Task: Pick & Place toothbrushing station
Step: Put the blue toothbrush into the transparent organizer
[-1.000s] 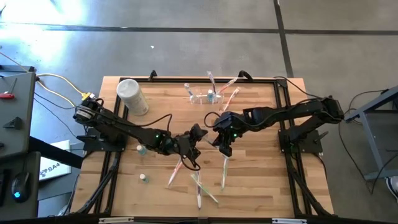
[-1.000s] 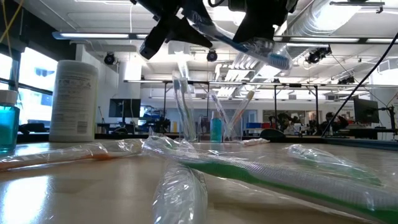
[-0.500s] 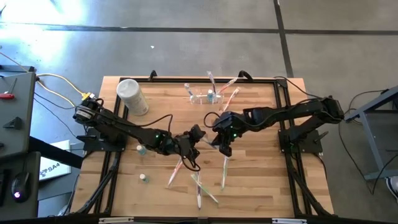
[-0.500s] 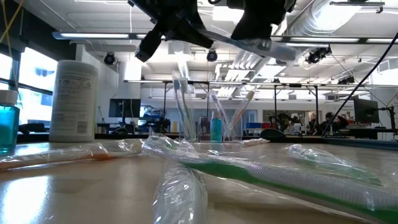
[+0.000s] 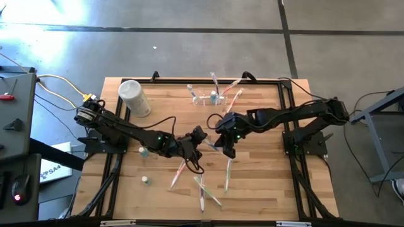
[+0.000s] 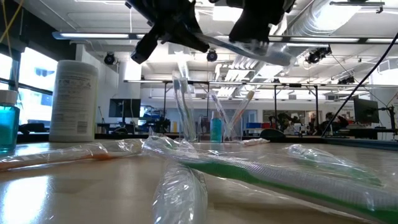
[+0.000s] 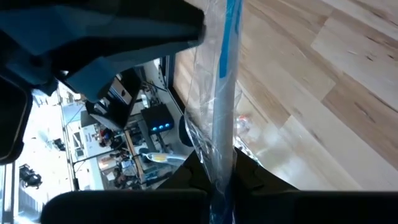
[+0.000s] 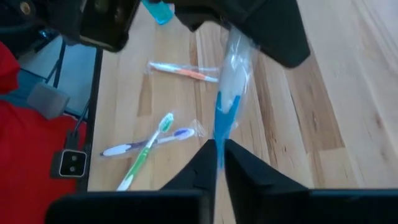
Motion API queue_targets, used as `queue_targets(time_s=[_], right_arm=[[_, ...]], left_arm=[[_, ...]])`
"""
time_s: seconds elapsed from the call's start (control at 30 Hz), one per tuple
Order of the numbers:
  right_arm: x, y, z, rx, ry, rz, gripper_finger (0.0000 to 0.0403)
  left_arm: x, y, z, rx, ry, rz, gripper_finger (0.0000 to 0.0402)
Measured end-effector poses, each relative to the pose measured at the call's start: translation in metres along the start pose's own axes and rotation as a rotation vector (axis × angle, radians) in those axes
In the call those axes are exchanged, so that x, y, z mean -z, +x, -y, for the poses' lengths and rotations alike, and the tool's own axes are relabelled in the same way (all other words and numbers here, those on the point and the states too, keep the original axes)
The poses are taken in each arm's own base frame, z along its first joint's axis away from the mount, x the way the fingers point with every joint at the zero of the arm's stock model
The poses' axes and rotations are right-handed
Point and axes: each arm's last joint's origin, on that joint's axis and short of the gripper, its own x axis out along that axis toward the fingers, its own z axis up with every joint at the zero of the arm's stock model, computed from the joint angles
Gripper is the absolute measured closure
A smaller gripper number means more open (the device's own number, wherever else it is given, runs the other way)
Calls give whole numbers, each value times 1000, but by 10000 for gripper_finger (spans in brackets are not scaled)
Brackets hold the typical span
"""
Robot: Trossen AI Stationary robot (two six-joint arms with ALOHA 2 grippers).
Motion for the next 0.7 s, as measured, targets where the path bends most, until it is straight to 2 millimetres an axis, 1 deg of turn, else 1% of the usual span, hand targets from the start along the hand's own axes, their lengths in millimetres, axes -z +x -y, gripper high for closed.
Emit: queue_targets(time_s=[0.1, 0.23, 0.3, 0.37, 0.43, 0.5, 0.63, 0.7], right_arm=[[2, 0, 1, 11, 9, -25, 341], [2, 0, 2, 52, 41, -10, 270], [1, -3, 3, 57, 44, -3, 238], [-1, -10, 4, 57, 60, 22, 215], [-3, -21, 4, 58, 75, 53, 201], [-5, -30, 4, 53, 89, 82, 196], [-5, -57, -1, 40, 82, 128, 198], [-1, -73, -4, 37, 74, 135, 202]], left_arm=[[0, 0, 0, 0, -2, -2, 393], [0, 0, 0, 0, -8, -2, 393], [0, 0, 0, 0, -19, -2, 393], [0, 0, 0, 0, -29, -3, 393], [0, 0, 1, 7, -31, -6, 393], [1, 0, 2, 17, -39, -11, 393], [3, -2, 3, 35, -102, -22, 393], [7, -6, 0, 54, -156, 2, 393]])
